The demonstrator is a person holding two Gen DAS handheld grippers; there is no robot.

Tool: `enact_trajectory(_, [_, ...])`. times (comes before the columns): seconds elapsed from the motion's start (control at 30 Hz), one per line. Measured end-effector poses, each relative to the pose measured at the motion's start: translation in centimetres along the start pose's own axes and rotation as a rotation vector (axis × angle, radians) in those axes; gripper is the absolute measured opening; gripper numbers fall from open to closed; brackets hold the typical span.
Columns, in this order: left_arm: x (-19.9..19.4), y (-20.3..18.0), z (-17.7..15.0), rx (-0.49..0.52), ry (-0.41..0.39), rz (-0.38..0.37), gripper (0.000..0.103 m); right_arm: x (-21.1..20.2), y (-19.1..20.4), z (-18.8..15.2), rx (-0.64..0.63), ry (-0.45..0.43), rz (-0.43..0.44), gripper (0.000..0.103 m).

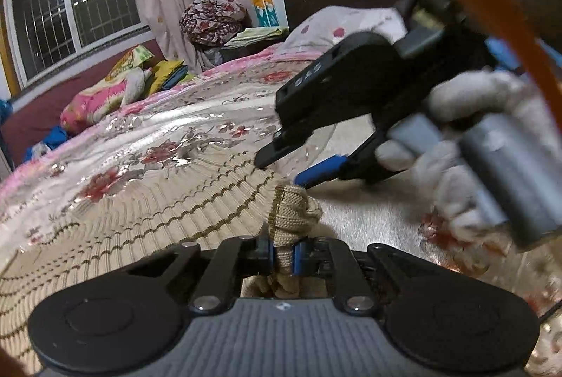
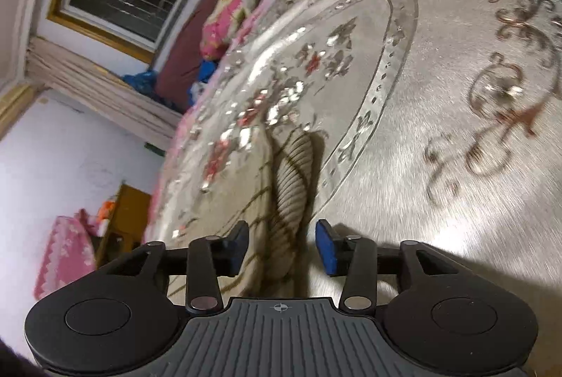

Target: Fold small clothes

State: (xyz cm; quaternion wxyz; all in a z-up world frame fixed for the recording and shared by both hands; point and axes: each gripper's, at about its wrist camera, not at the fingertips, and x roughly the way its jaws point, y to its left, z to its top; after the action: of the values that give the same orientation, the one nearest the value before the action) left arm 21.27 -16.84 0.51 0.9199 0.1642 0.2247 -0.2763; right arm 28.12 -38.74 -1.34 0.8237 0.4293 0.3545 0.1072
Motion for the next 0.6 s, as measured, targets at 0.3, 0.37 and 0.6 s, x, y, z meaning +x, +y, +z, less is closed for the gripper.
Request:
enact_trajectory(0.3, [0.4, 1.8, 0.0, -0.1, -0.026, -0.066, 0.016, 4.1, 0.9, 1.4, 0.04, 0.003, -0.005, 0.044])
enact_trajectory(0.37, [0.3, 2.0, 0.1, -0.105, -0.031, -0.072, 0.016, 4.8, 1.1, 1.5, 0.042, 0.002, -0.003, 0.045])
enact_trajectory(0.6, [-0.3, 2.8, 0.0, -0.153, -0.051, -0.095, 0.016, 5.2, 1.1, 1.7, 0.086, -0.009, 0.026, 0.047])
